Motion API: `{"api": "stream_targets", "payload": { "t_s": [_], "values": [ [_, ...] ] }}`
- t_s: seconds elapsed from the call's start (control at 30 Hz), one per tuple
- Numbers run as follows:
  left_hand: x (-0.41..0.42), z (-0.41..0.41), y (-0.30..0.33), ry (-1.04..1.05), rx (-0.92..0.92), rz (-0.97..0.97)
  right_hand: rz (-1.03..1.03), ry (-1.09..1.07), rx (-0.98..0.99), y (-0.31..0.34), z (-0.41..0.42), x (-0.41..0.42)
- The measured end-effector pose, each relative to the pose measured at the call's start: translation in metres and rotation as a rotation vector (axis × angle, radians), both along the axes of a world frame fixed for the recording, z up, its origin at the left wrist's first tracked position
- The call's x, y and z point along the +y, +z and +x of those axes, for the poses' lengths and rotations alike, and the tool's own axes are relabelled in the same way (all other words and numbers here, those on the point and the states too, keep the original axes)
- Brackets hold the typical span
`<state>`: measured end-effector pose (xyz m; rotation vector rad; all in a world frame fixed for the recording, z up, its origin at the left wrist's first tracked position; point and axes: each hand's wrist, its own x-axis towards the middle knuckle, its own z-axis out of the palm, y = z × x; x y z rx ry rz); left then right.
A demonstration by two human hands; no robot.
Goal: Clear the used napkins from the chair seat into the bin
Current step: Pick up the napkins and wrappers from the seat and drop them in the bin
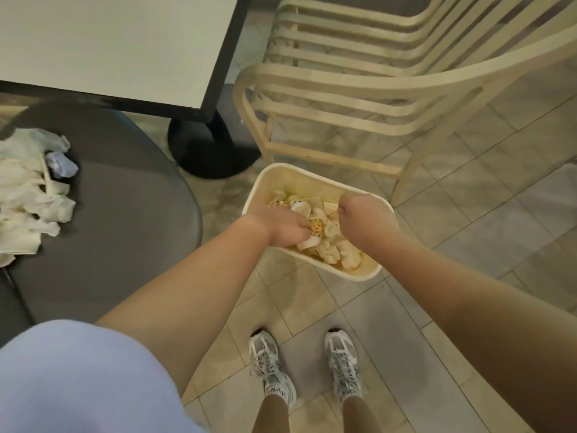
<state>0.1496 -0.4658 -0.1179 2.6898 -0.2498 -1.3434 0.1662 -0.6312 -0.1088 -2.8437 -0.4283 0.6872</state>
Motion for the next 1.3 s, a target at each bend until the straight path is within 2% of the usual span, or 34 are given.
{"api": "stream_targets", "payload": {
  "t_s": [0.07,0.13,0.27,0.47,0.6,0.77,0.9,1.07,1.2,1.3],
  "values": [
    [0.001,-0.001,0.001,-0.053,-0.082,-0.046,0.001,0.022,-0.007,0.001,-0.001,0.003],
    [0.003,-0.001,0.001,-0.108,-0.195,-0.008,0.014,0.034,-0.007,0.003,-0.003,0.005],
    [-0.005,-0.002,-0.001,0.056,-0.204,0.071,0.044,0.024,0.007,0.001,-0.005,0.006],
    [-0.040,-0.011,-0.010,0.123,-0.020,-0.219,0.014,0.024,0.078,0.001,-0.007,0.001],
    [-0.033,-0.009,-0.001,0.228,-0.153,-0.295,-0.009,0.036,0.056,0.007,-0.007,0.003],
    [0.005,-0.020,0.024,0.195,-0.494,-0.268,0.008,0.091,-0.005,0.022,-0.013,0.026],
    [0.044,-0.047,0.047,0.207,-0.683,-0.191,0.087,0.130,-0.029,0.046,-0.028,0.065],
    [0.120,-0.083,0.074,0.285,-0.772,-0.101,0.187,0.203,-0.033,0.073,-0.048,0.139],
    [0.200,-0.111,0.091,0.458,-0.849,-0.068,0.260,0.270,-0.037,0.095,-0.059,0.208],
    [0.248,-0.127,0.097,0.572,-0.867,-0.031,0.234,0.353,-0.037,0.104,-0.063,0.256]
  ]
}}
